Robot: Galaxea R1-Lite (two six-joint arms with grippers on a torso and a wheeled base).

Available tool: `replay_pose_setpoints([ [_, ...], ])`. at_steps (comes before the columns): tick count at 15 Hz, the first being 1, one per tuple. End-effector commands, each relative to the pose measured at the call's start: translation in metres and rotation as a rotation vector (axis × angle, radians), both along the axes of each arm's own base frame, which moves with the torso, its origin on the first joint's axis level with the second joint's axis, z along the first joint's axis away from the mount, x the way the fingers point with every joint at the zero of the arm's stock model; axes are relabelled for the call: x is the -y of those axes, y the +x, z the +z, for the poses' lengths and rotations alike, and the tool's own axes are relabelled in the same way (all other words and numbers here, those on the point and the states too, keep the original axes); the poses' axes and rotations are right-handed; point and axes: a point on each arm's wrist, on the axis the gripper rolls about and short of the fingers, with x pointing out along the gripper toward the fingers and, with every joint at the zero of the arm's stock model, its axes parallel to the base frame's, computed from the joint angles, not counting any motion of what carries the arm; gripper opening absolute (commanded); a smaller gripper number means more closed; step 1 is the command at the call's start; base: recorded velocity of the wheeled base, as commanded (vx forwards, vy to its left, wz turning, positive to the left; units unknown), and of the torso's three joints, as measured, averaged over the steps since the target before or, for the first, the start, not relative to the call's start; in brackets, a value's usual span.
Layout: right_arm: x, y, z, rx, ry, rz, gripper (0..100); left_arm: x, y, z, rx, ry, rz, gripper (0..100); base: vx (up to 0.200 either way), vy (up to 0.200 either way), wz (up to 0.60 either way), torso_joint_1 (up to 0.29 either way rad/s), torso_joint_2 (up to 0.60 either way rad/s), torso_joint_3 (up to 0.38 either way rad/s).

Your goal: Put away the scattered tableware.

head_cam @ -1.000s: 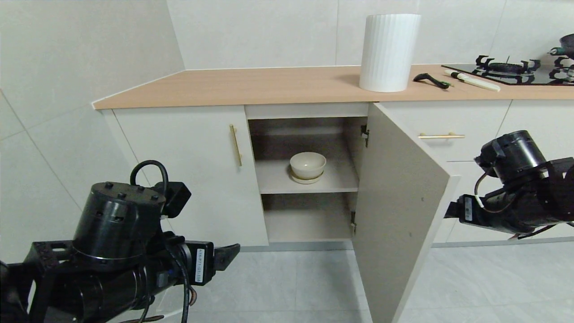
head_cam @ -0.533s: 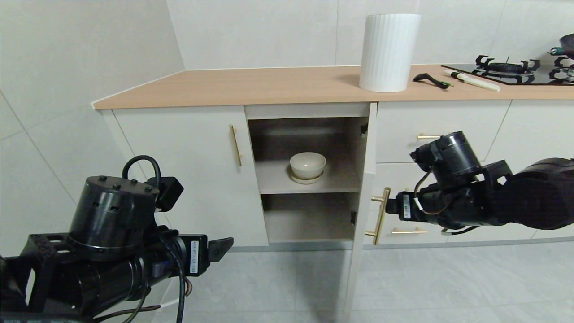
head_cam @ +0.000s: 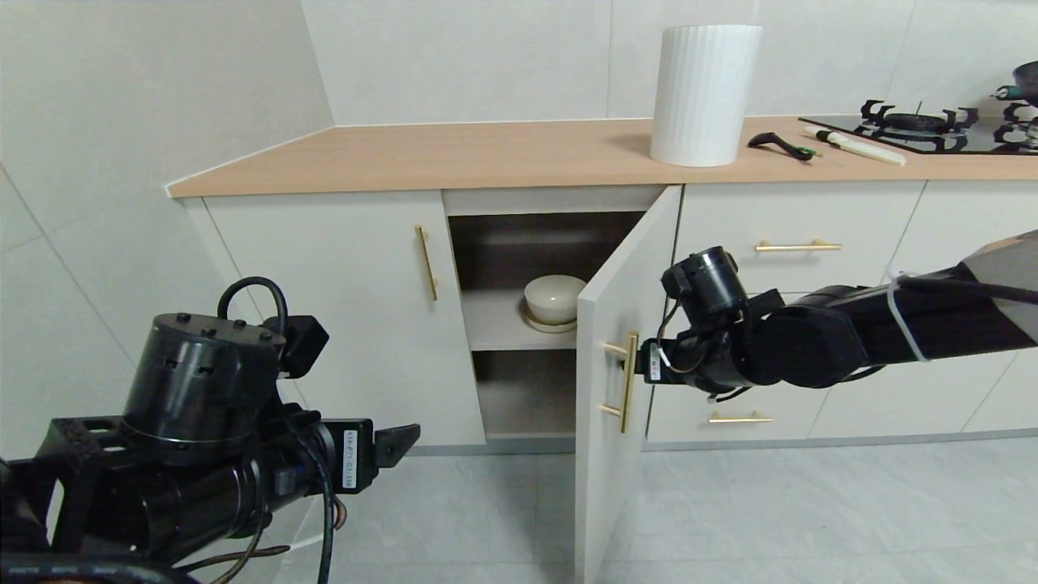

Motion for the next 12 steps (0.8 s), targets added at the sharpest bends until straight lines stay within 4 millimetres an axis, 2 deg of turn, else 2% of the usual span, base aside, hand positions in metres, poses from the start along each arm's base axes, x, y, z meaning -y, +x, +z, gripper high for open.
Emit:
replay_pose_setpoints([
  [1,-0.003,0.005,-0.01,-0.014,-0.009,0.0,100,0.0,-0.001,0.0,0.001,-0.001,-0.001,100,0.0,0.0,0.0,0.0,0.0,0.0],
  [4,-0.006,0.009,-0.012,0.02,0.02,-0.01,100,-0.001,-0.002,0.001,0.005,0.002,-0.003,100,0.0,0.0,0.0,0.0,0.0,0.0],
  [6,-0.009,0.014,-0.013,0.023,0.085,-0.067,100,-0.001,-0.003,0.002,0.007,0.002,-0.003,100,0.2,0.0,0.0,0.002,0.0,0.0],
  [12,-0.015,0.025,-0.023,0.085,0.13,-0.142,100,-0.002,-0.003,0.004,0.015,-0.003,-0.003,100,0.2,0.0,0.0,0.001,0.0,0.004],
])
